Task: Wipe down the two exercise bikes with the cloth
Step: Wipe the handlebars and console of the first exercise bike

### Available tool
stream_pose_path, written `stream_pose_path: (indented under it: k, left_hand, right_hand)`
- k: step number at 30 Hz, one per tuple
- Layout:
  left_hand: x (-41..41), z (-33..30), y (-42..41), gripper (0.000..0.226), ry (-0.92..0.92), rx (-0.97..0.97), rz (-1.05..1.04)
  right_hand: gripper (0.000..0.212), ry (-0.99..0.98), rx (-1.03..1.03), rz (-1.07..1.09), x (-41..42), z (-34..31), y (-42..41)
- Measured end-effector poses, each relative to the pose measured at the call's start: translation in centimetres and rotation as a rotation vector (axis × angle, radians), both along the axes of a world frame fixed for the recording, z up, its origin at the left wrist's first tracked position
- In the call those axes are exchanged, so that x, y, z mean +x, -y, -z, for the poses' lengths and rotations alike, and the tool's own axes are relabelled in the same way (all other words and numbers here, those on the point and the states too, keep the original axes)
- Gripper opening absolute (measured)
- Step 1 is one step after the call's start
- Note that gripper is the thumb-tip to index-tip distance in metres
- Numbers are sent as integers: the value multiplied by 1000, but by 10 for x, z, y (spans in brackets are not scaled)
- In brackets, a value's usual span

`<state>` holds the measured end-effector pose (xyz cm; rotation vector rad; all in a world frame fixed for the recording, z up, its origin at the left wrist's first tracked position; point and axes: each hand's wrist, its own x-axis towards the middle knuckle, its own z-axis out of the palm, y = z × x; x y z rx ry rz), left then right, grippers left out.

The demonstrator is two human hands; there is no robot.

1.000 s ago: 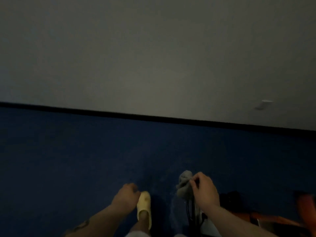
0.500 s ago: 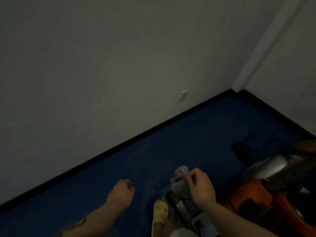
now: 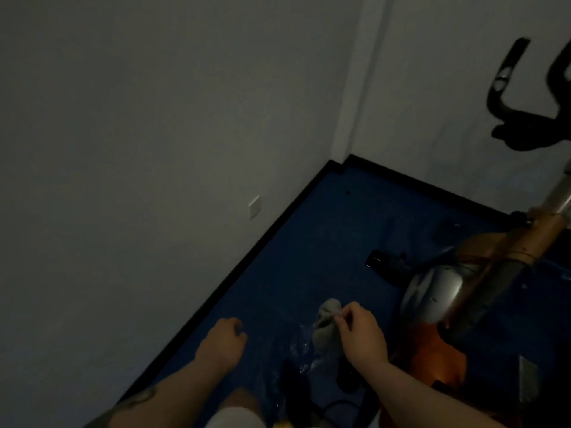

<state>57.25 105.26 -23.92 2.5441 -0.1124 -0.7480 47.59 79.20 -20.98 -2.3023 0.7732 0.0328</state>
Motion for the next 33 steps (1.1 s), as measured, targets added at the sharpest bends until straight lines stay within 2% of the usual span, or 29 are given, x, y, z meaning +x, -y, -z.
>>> stream_pose_path:
  k: [5,8,17,20,26,30,33]
  left_hand:
    - [70,11,36,30,-52,-11,138]
    - [122,15,61,22,-78,-21,266]
    - [266,16,123,13,-6,24,519]
    - [276,19,147,13,-9,69,629]
    - [273,11,231,10,-79,19,765]
    - [269,-12,316,24,-34,-75,835]
    - [262,-40,388,32,4,-196,865]
  right_hand:
    - [17,0,17,138,46,3,14]
    - [16,10,31,260,75,5,23]
    - [11,51,48,622,135,3,34]
    - [12,95,69,719,141,4,39]
    - [15,119,57,859,148,3,86]
    - [16,152,31,886,149,-3,143]
    - [17,249,26,888,147,-16,197]
